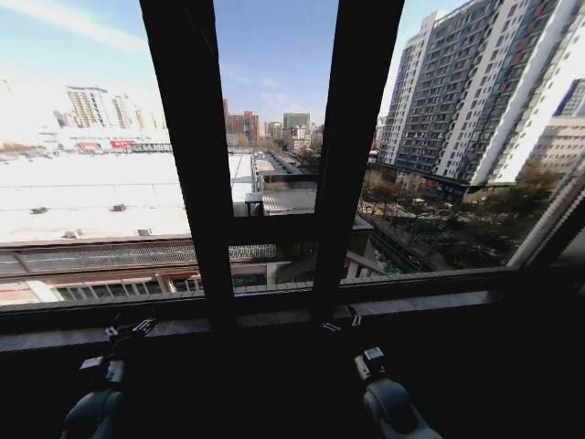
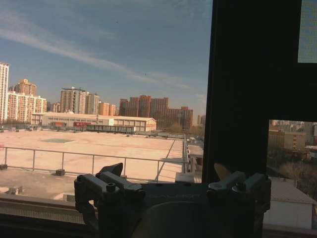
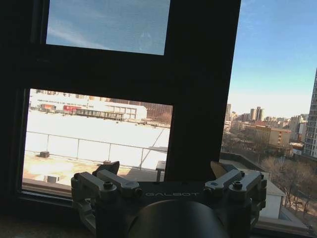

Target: Open the curtains by pulling them apart, changing their state from closed to fully open.

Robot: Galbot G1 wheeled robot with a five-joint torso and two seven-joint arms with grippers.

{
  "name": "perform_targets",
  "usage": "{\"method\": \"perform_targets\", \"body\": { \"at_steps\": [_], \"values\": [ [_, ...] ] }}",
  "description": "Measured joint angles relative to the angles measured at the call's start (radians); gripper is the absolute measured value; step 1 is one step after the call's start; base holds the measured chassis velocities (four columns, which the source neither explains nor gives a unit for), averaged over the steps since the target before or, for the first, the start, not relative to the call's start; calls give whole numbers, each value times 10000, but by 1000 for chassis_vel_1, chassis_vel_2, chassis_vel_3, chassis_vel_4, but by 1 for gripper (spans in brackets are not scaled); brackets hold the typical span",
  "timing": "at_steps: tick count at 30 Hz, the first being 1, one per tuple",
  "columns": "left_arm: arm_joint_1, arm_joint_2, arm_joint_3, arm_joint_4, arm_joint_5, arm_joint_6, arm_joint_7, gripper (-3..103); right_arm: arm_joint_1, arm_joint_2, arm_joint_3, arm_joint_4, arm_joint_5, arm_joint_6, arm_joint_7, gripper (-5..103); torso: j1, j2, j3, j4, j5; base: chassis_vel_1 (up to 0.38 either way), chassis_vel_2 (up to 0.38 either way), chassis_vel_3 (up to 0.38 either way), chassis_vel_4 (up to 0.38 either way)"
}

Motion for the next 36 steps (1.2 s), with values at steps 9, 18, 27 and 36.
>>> {"method": "perform_targets", "body": {
  "at_steps": [9, 18, 27, 36],
  "values": [
    [0, 0, 1, 0, 0, 0, 0, 100, -1, 0, 0, 0, 0, 0, 0, 100, 0, 1, 0, -2, -1, -362, -344, 350, 349],
    [0, -1, 5, -3, 0, -1, 2, 100, 0, -2, 3, 0, 0, 0, 1, 100, -2, 2, 0, -2, 5, -223, -255, 246, 227],
    [0, 4, -2, -1, 0, -1, -8, 100, 0, 2, -3, 0, 0, 0, -1, 100, -2, 2, 0, 4, -3, 24, 17, -21, -21],
    [0, 2, 0, -1, -1, -1, -10, 100, 0, -1, -1, 0, 0, 0, -1, 100, 1, 0, 1, -3, 3, 15, -23, -21, 25]
  ]
}}
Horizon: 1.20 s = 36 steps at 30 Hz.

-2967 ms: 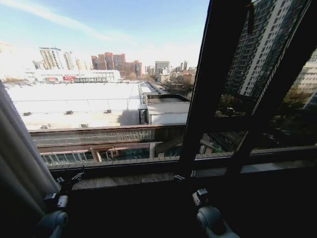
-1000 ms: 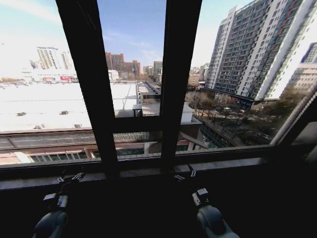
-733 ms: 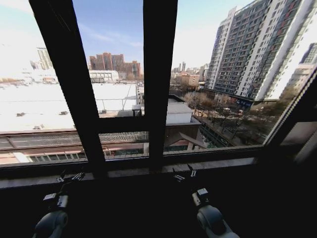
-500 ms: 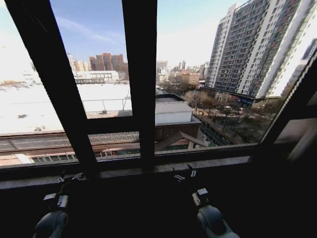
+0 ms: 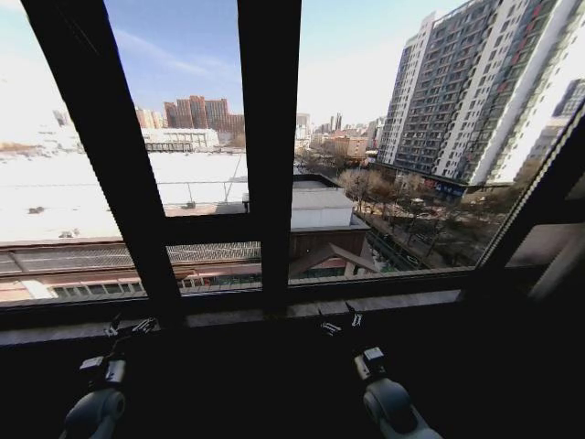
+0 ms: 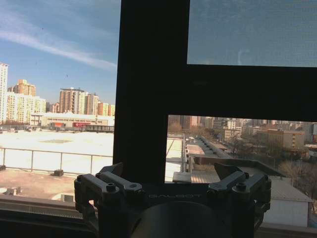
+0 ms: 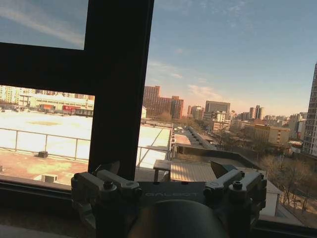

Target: Open the curtains by pulling them apart, changing their state from closed to fully open.

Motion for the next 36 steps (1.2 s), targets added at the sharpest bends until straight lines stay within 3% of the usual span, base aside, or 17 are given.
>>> {"method": "perform_targets", "body": {
  "at_steps": [36],
  "values": [
    [0, -1, 2, 2, 1, 0, 10, 100, 0, 0, 1, 0, 0, 0, 0, 100, 0, -1, 0, 5, -6, -6, -55, 5, 59]
  ]
}}
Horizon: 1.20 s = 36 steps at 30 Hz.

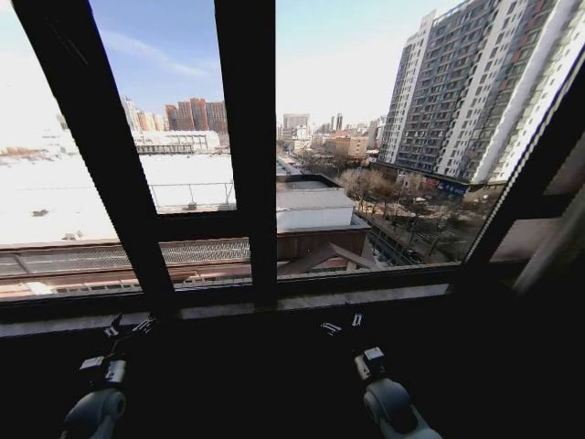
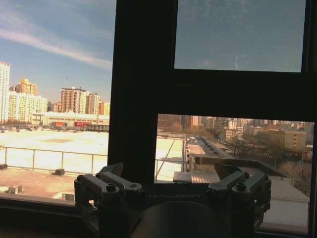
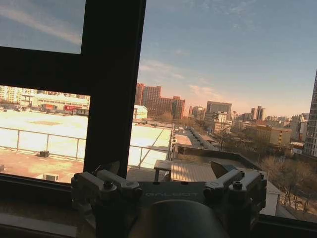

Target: Open the curtains by pulling them apart, changing their state from closed to fully open.

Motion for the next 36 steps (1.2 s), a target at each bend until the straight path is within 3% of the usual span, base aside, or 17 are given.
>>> {"method": "perform_targets", "body": {
  "at_steps": [12, 29, 36],
  "values": [
    [-1, 0, 0, 0, 0, 0, 0, 100, 0, 0, 0, 0, 0, 0, 0, 100, -2, 1, -1, -3, 3, 155, -176, -166, 175],
    [1, 0, -2, 1, 0, -1, 0, 100, -2, 0, 0, 0, 0, 0, 0, 100, -11, 6, -5, 2, 1, 312, -304, -312, 303],
    [2, 0, -2, 1, 0, -1, 0, 100, -3, 0, -1, 0, 0, 0, 0, 100, -12, 9, -5, -6, 0, 82, -87, -108, 95]
  ]
}}
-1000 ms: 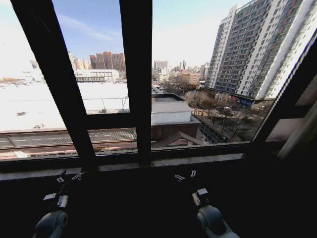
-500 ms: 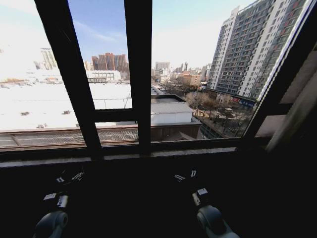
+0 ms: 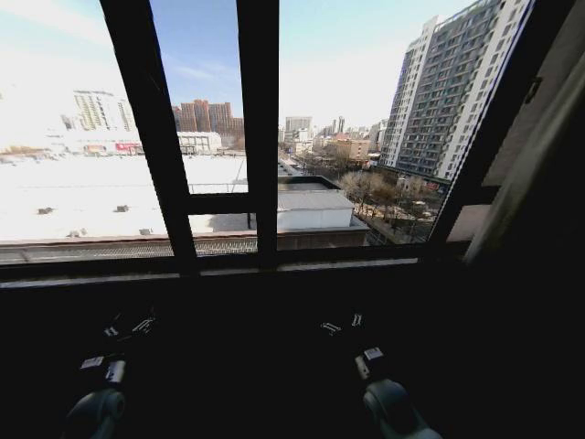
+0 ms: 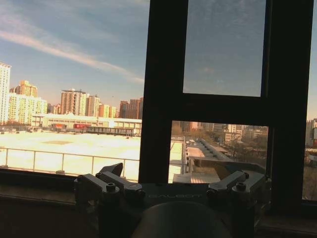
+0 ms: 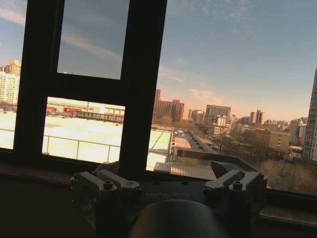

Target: Open the curtains by pulling them apart, changing their state from closed to fully open.

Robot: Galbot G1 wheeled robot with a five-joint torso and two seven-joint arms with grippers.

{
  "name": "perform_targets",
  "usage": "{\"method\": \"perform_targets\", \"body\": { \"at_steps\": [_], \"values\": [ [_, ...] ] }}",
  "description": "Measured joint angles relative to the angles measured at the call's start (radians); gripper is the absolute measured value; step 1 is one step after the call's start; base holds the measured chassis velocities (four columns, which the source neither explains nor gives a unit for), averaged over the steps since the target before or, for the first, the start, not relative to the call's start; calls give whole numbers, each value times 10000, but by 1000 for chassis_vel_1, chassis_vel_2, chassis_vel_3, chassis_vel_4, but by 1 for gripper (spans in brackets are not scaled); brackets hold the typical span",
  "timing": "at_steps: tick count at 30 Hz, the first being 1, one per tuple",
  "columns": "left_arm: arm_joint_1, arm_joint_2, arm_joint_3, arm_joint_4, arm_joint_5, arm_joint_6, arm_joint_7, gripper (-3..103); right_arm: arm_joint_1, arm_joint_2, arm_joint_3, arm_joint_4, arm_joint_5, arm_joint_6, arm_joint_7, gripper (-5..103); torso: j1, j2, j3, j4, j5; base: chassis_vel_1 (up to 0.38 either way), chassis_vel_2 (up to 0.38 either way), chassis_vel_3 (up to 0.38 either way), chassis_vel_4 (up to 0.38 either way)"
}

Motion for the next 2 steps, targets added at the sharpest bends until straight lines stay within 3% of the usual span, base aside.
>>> {"method": "perform_targets", "body": {
  "at_steps": [2],
  "values": [
    [-3, 0, 1, 0, 0, 1, 0, 100, 2, 0, 0, 0, 0, 0, 0, 100, 14, -11, 8, 1, 2, -27, 10, 23, -22]
  ]
}}
